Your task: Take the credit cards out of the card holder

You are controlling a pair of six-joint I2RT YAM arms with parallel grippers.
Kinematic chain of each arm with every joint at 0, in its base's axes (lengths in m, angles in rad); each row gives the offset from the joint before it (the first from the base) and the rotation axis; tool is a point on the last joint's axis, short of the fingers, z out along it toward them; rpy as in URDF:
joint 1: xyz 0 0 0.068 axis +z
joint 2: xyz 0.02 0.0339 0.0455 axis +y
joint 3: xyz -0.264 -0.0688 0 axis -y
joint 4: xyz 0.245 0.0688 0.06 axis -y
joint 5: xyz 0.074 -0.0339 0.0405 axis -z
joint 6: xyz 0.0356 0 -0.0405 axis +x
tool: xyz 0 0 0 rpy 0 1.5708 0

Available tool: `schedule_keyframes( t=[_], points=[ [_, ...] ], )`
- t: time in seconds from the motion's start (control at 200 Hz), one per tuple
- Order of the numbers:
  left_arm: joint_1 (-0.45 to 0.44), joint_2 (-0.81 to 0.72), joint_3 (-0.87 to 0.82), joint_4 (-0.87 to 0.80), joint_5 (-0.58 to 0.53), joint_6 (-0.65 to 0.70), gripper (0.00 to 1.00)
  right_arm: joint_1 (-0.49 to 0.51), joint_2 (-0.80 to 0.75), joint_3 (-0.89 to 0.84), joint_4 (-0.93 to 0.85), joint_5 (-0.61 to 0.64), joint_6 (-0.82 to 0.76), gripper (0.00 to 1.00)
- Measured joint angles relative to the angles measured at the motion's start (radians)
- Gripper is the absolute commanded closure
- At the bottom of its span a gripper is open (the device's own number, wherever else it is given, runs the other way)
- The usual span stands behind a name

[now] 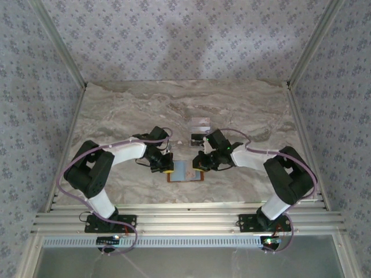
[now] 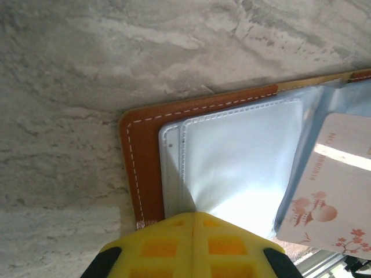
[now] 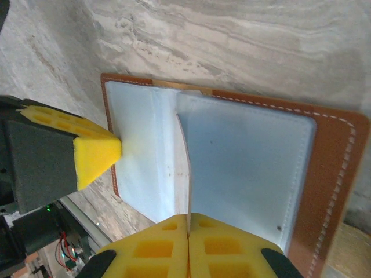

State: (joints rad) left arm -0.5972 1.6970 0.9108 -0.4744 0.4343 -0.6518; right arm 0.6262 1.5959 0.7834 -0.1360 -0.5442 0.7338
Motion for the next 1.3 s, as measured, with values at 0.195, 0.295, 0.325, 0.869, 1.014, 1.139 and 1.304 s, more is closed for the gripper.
schedule_keyframes(
  t=[0.195,0.295,0.325,0.869,1.014,1.139,1.304],
  points=[
    [0.032,-0.017,-0.011,-0.015,-0.017,0.018,0.98,-0.008,-0.052,0.047,-0.13,0.051,-0.058,0.95],
    [0.046,-0.031,-0.014,-0.031,-0.039,0.026,0.96,-0.014,-0.077,0.08,-0.196,0.079,-0.105,0.99],
    [0.048,-0.035,-0.016,-0.033,-0.047,0.027,0.95,-0.016,-0.083,0.092,-0.215,0.086,-0.122,1.0],
    [0.084,-0.146,-0.016,-0.158,-0.212,0.069,0.71,-0.059,-0.08,0.511,-0.62,0.359,-0.943,1.0],
    [0.1,-0.213,-0.021,-0.155,-0.226,0.068,0.71,-0.08,-0.028,0.619,-0.676,0.417,-1.22,1.0],
    [0.124,-0.26,-0.058,-0.15,-0.232,0.068,0.69,-0.09,0.046,0.697,-0.717,0.447,-1.421,1.0],
    [0.157,-0.302,-0.119,-0.15,-0.239,0.068,0.68,-0.097,0.197,0.871,-0.795,0.467,-1.597,1.0]
  ],
)
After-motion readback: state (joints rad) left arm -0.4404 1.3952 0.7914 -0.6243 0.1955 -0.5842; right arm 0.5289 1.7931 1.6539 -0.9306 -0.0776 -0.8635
